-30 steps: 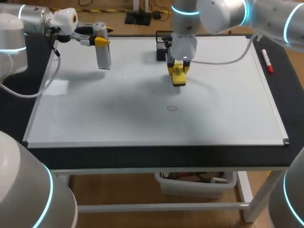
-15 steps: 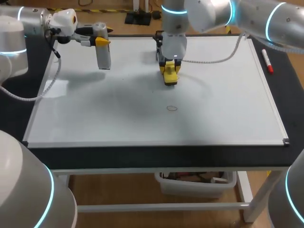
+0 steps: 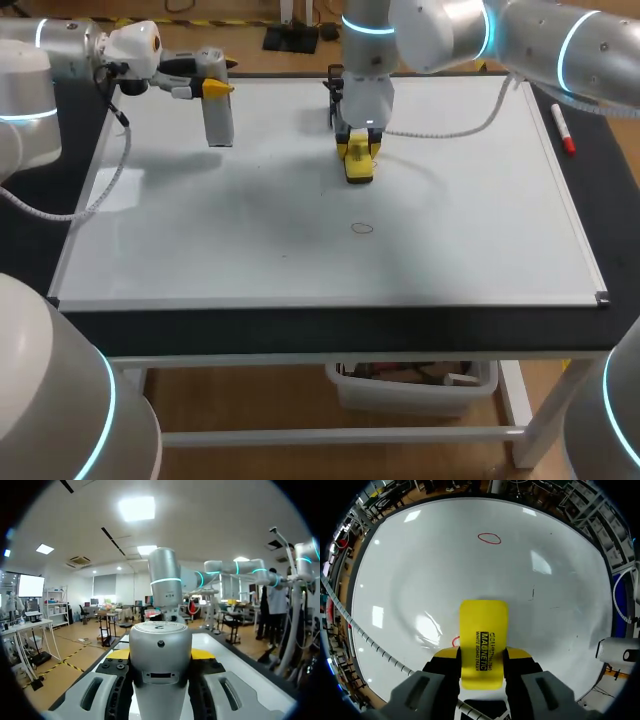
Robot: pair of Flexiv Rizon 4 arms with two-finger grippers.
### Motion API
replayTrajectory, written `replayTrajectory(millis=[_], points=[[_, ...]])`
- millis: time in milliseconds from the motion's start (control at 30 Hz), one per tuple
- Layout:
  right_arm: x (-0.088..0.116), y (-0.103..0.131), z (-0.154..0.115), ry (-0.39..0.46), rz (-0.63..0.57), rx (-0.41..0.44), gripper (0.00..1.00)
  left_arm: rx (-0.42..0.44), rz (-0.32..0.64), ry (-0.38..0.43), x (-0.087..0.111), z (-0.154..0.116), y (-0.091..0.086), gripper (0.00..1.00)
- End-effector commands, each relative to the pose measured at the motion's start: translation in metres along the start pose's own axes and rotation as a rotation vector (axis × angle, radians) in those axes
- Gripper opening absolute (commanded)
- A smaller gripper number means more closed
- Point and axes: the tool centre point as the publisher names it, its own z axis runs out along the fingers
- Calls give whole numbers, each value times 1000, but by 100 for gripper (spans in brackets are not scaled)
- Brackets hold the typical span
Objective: Pick up the inspection probe, press it on each red-marked spot on the whiteboard one by one, put down the probe, pick up the eraser, and wipe off all the red marks.
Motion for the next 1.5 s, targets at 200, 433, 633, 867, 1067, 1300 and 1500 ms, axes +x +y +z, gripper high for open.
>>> replayTrajectory(millis=[200, 433, 633, 867, 1067, 1300, 1500], points=[[10, -1, 4, 31, 14, 9, 0, -5, 3, -146, 6, 1, -4, 0], [30, -1, 4, 24, 68, 13, 0, -5, 3, -146, 6, 1, -4, 0], [51, -2, 1, 20, 113, 23, 0, -5, 3, -146, 6, 1, -4, 0], [69, -3, -2, 17, 152, 30, 0, -5, 3, -146, 6, 1, -4, 0], [76, -5, -8, 10, 171, 42, 0, -5, 3, -146, 6, 1, -4, 0], [90, -1, -29, -10, 163, 33, 0, -5, 3, -146, 6, 1, -4, 0], [120, 7, -46, -22, 168, 45, 0, -5, 3, -146, 6, 1, -4, 0]])
